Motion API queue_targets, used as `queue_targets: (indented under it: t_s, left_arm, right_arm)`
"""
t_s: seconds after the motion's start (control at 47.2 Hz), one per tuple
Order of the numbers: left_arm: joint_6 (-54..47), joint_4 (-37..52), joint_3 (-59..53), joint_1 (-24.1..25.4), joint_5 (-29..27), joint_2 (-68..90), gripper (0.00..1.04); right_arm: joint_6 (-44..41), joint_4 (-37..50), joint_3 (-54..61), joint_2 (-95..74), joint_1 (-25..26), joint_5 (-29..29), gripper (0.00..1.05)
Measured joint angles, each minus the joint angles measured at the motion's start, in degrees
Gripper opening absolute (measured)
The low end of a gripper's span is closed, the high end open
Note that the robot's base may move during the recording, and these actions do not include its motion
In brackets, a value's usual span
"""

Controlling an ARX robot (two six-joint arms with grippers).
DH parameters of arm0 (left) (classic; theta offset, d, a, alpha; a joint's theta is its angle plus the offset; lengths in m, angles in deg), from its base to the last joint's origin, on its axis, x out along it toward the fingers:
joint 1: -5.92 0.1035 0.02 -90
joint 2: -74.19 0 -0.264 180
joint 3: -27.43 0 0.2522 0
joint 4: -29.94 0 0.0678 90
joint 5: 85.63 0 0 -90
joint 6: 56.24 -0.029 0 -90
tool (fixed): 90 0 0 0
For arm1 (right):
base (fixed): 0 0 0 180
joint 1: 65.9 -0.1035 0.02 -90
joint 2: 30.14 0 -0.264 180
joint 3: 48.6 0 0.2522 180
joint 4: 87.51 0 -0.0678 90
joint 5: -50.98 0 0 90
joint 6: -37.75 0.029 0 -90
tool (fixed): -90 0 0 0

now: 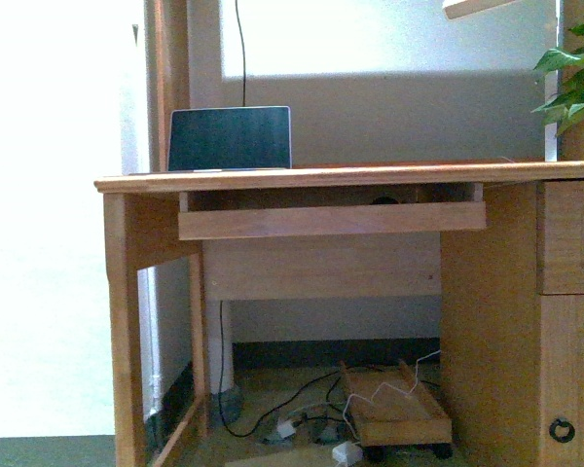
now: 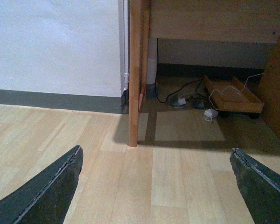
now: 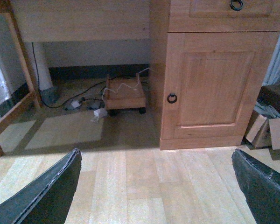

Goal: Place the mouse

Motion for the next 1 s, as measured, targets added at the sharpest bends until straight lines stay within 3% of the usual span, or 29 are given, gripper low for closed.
queue_targets:
  t_s: [0.995]
  left_arm:
    - [0.0,0.0,0.0,0.0,0.0,0.0,0.97]
  right_arm:
    - [0.0,0.0,0.0,0.0,0.0,0.1,0.97]
